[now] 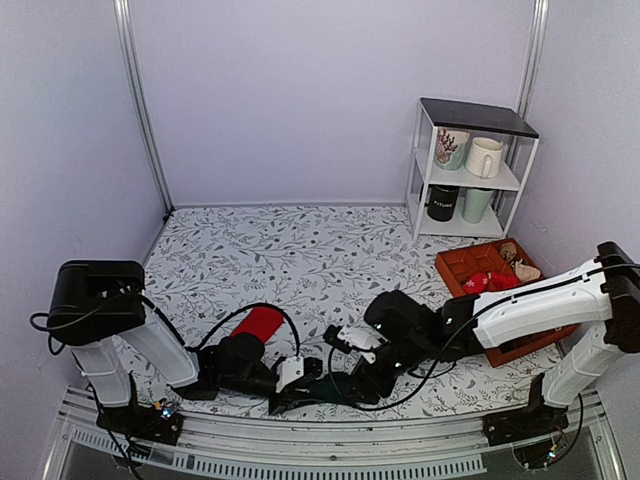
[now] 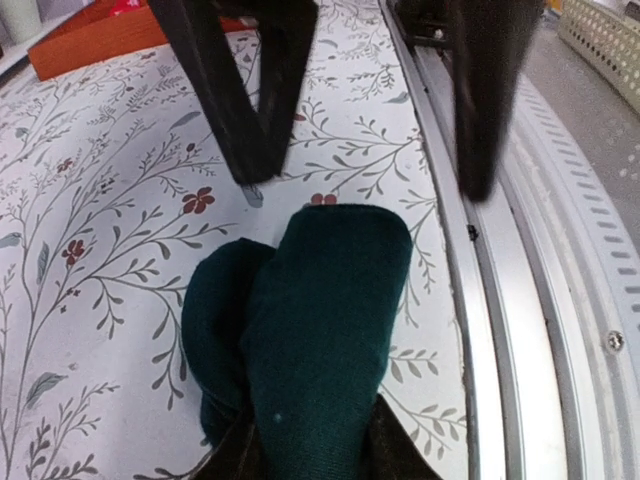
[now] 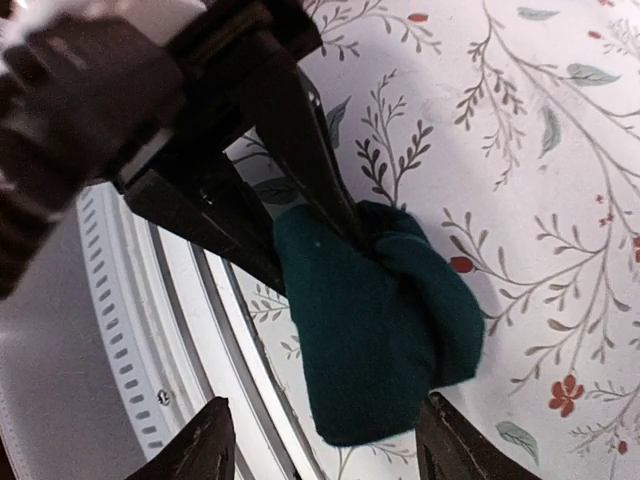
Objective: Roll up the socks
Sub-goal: Roll the sock at the center of the board.
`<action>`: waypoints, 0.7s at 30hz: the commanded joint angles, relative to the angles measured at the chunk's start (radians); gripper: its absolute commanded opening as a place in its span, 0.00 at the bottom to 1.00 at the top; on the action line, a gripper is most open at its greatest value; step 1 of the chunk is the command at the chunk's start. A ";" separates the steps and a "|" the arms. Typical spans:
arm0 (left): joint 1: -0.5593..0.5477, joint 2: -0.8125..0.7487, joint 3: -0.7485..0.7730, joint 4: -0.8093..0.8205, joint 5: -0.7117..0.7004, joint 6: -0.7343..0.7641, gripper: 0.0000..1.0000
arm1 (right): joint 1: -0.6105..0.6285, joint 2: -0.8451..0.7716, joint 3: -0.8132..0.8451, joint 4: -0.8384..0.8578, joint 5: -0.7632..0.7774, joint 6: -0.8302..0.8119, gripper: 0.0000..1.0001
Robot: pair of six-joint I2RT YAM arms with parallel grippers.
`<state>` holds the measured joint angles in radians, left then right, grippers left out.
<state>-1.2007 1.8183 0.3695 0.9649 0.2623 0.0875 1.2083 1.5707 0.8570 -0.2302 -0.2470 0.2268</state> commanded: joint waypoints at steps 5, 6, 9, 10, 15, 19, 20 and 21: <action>0.040 0.044 0.006 -0.135 0.200 0.055 0.28 | -0.157 -0.063 -0.043 -0.021 -0.269 -0.154 0.68; 0.045 0.049 0.013 -0.147 0.206 0.057 0.28 | -0.163 -0.052 -0.044 -0.005 -0.299 -0.174 0.68; 0.055 0.065 0.031 -0.173 0.218 0.061 0.28 | -0.179 -0.001 -0.038 0.033 -0.370 -0.202 0.69; 0.056 0.070 0.036 -0.180 0.219 0.061 0.27 | -0.184 0.017 -0.035 0.041 -0.382 -0.213 0.70; 0.076 0.088 0.054 -0.214 0.239 0.051 0.27 | -0.209 0.069 -0.027 0.094 -0.419 -0.267 0.70; 0.083 0.085 0.052 -0.231 0.262 0.010 0.26 | -0.221 0.108 -0.014 0.100 -0.416 -0.275 0.70; 0.088 0.089 0.056 -0.240 0.266 -0.010 0.26 | -0.221 0.113 -0.014 0.100 -0.394 -0.277 0.70; 0.094 0.094 0.067 -0.258 0.278 -0.035 0.24 | -0.221 0.108 -0.012 0.100 -0.369 -0.274 0.69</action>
<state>-1.1141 1.8549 0.4316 0.8955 0.4755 0.1196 0.9951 1.6520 0.8272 -0.1654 -0.6315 -0.0174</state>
